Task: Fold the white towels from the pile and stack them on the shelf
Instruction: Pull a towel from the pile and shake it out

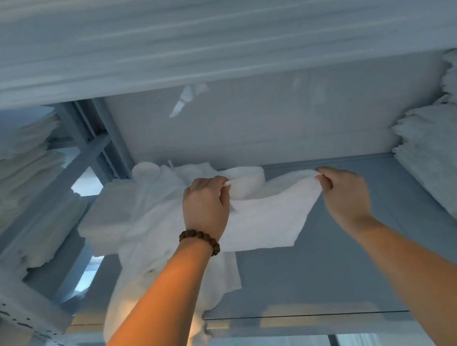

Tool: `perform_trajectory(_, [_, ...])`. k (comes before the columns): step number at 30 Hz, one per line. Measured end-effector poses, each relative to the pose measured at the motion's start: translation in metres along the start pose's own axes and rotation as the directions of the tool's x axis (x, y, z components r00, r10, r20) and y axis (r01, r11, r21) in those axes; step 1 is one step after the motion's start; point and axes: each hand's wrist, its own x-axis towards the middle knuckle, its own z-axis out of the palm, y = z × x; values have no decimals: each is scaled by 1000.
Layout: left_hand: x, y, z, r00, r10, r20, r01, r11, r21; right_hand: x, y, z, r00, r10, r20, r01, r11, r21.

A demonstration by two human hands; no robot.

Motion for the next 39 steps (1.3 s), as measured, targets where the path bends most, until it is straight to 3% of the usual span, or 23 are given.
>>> perform_trajectory(8, [-15,110,72,995,-35,93,43,995,-90,-7,114,-58,989,130,71,-127,991,-48])
perform_trajectory(17, [-25,163,129,940,-194,280,243,958,-152,-35,179,-63,927,312,209,-292,949,-123])
perform_trajectory(24, [-10,171,129,898,-311,311,418,823,-385,-22,136,-59,933,216,289,-279,939,199])
perform_trajectory(28, [-11,177,124,908,-303,289,414,757,-506,-7,81,-53,907,181,380,-334,860,387])
perform_trajectory(31, [-16,180,119,938,-180,296,334,695,-637,-2,51,-47,911,126,394,-310,838,448])
perform_trajectory(34, [-20,171,116,945,-14,327,242,703,-668,1,42,-44,921,176,347,-337,806,486])
perform_trajectory(37, [-23,151,114,898,-3,439,305,724,-619,3,42,-44,924,157,348,-304,853,424])
perform_trajectory(39, [-23,142,110,911,-22,411,294,734,-613,3,44,-45,933,143,330,-272,881,387])
